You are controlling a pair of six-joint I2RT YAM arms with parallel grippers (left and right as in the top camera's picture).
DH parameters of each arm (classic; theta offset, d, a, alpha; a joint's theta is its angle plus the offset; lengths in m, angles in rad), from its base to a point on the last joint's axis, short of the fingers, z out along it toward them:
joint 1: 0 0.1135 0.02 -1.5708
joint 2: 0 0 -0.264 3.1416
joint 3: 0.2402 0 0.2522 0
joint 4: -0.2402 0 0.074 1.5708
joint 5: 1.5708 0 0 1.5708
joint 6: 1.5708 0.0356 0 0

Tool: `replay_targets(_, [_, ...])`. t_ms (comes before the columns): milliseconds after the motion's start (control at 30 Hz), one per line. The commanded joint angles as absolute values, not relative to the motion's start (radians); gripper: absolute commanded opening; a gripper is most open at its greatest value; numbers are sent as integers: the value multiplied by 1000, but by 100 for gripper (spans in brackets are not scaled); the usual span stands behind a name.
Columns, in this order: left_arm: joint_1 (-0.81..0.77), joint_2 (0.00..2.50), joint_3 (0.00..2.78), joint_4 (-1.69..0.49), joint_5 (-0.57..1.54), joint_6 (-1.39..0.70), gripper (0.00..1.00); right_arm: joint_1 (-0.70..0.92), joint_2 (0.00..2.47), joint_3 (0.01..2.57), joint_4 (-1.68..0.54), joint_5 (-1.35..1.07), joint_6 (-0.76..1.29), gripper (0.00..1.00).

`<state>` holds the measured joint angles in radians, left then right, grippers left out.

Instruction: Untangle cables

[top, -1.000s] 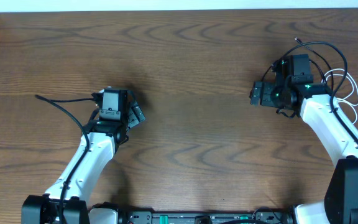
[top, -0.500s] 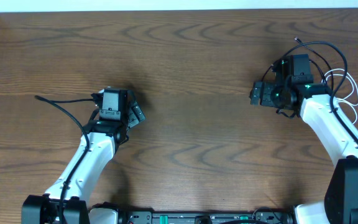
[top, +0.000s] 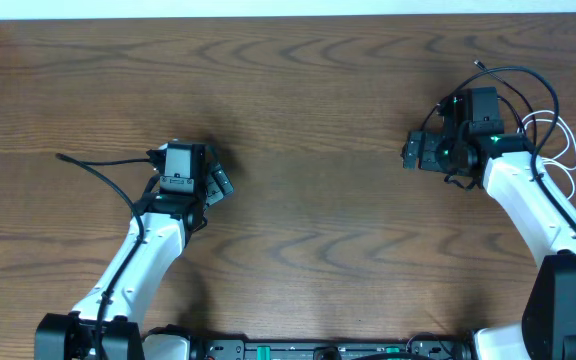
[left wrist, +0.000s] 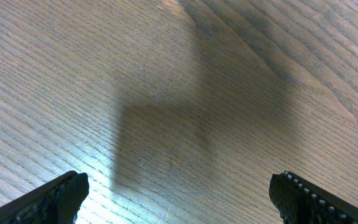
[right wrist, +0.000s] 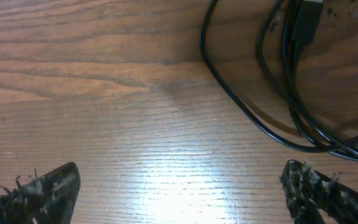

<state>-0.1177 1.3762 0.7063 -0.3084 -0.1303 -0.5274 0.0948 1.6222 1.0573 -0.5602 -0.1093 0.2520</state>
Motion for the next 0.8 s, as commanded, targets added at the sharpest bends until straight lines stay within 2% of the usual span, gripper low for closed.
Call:
replay_targets(0, [-114, 1359, 710, -306, -148, -537, 98, 100, 1623, 1054, -561, -115, 254, 99])
replay_targets(200, [-114, 1359, 678, -262, -152, -536, 98, 99, 1623, 1054, -561, -115, 254, 99])
replay_targets(400, [-114, 1348, 537, -66, -151, -533, 98, 99, 1623, 1054, -561, -115, 254, 99])
replay_targets(767, [-114, 1198, 358, 81, -170, -533, 98, 99, 1623, 1054, -561, -115, 254, 99])
